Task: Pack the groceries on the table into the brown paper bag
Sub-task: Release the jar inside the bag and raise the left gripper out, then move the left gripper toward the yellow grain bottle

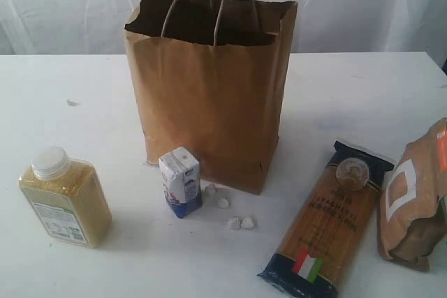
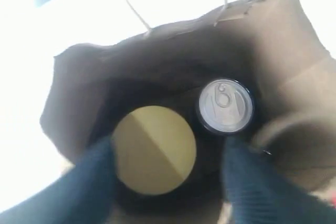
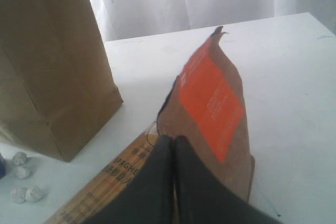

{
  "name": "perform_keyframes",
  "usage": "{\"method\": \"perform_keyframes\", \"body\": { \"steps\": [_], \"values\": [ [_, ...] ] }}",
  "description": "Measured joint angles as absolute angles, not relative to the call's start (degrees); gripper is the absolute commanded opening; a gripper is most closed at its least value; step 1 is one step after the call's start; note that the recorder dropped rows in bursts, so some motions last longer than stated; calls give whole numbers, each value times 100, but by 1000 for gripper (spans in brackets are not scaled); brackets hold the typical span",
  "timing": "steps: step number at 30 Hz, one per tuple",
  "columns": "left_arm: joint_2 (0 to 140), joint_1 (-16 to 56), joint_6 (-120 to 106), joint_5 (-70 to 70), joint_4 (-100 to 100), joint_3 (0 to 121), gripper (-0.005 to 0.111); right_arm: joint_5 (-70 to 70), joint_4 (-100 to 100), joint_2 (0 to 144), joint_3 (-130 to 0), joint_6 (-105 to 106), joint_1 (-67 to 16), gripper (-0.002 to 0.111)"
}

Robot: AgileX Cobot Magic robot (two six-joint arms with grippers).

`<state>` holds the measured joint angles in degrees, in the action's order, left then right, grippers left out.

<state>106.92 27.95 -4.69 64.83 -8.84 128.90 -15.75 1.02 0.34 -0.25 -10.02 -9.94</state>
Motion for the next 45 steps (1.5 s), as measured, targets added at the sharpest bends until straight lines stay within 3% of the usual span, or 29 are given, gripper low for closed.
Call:
{"method": "perform_keyframes", "body": {
  "steps": [3,4,18,24,32,45],
  "values": [
    [10530,2795,-315,6483,-642,12890,2,-1575,102,34,-25,-1002,-994,0],
    [10452,2795,-305,6483,-569,12890,0,-1575,102,34,-25,-1002,-994,0],
    [9613,2795,-200,6483,55,12869,0,-1575,102,34,-25,-1002,-994,0],
    [8908,2795,81,6483,736,12257,0,-1575,102,34,-25,-1002,-994,0],
    [7384,2795,674,6323,1154,10068,0,-1575,102,34,-25,-1002,-994,0],
    [4394,2795,1779,3977,826,5048,0,-1575,102,34,-25,-1014,-994,0]
  ]
}}
